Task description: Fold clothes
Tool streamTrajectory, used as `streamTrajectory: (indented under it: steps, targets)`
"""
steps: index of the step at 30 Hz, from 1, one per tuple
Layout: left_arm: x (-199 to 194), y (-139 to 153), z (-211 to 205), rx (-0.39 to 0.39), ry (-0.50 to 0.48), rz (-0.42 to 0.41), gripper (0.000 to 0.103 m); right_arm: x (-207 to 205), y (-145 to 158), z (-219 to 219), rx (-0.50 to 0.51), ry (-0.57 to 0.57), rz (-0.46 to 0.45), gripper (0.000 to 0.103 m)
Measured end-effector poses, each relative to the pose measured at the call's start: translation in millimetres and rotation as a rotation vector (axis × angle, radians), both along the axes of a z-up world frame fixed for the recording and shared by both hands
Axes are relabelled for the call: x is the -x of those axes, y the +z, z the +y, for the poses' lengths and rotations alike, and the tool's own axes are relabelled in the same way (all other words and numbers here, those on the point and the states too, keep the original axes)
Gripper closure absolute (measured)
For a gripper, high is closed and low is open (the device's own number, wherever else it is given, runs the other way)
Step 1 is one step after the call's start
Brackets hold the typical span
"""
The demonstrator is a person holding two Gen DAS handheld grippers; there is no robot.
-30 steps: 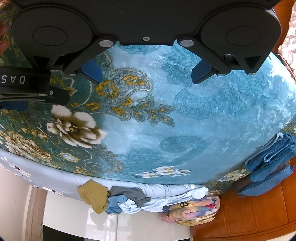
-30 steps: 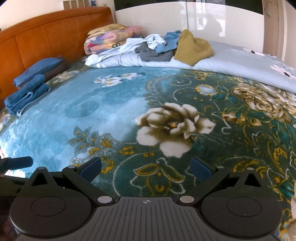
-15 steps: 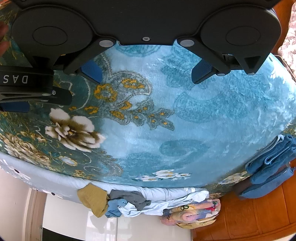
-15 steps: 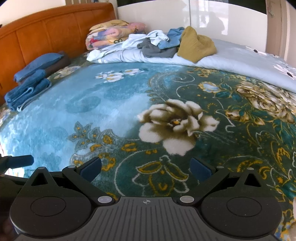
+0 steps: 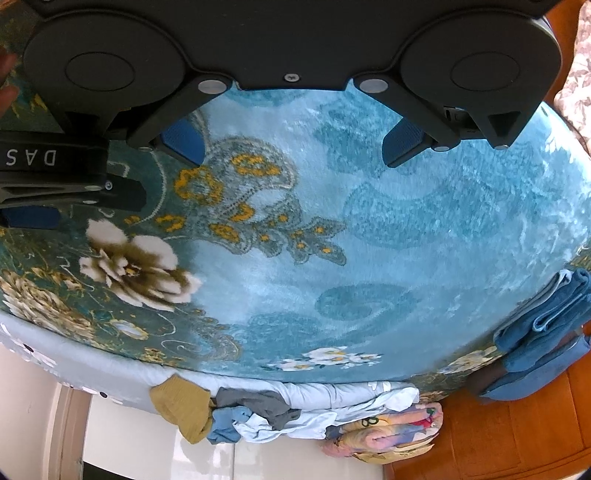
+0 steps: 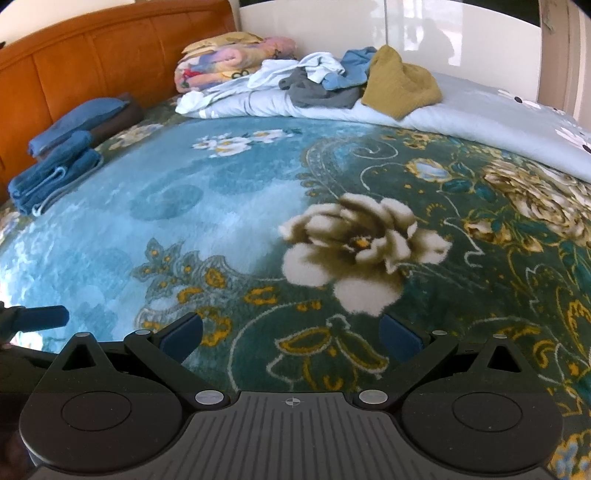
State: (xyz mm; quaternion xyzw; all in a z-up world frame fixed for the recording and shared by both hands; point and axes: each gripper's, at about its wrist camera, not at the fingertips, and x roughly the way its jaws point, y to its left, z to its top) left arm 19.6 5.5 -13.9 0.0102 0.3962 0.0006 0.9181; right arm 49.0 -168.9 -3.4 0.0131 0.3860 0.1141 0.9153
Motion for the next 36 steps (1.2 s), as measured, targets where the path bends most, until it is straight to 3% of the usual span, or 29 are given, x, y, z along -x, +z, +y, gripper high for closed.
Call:
streamTrajectory:
  steps: [11, 16, 20, 23, 28, 33, 36]
  targets:
    - [-59, 3, 20, -0.018, 0.006, -0.022, 0.001, -51, -1, -8, -0.033, -0.056, -0.039, 0.000]
    - [-93, 6, 35, 0.000, 0.012, -0.077, 0.001, -84, 1, -14, -0.049, -0.088, -0.081, 0.000]
    - [-114, 11, 50, 0.011, -0.006, -0.166, 0.001, -111, 5, -12, -0.044, -0.106, -0.117, 0.000]
    - [-137, 18, 60, -0.010, -0.023, -0.200, 0.001, -131, 11, -13, -0.111, -0.103, -0.172, 0.000]
    - [-179, 35, 88, 0.086, -0.072, -0.220, 0.001, -167, 20, -6, -0.122, -0.068, -0.273, 0.000]
    - [-214, 49, 98, -0.009, -0.060, -0.306, 0.001, -199, 26, 4, -0.106, -0.039, -0.327, 0.000]
    - [-234, 56, 106, -0.008, -0.070, -0.338, 0.001, -217, 29, 9, -0.094, -0.020, -0.332, 0.000]
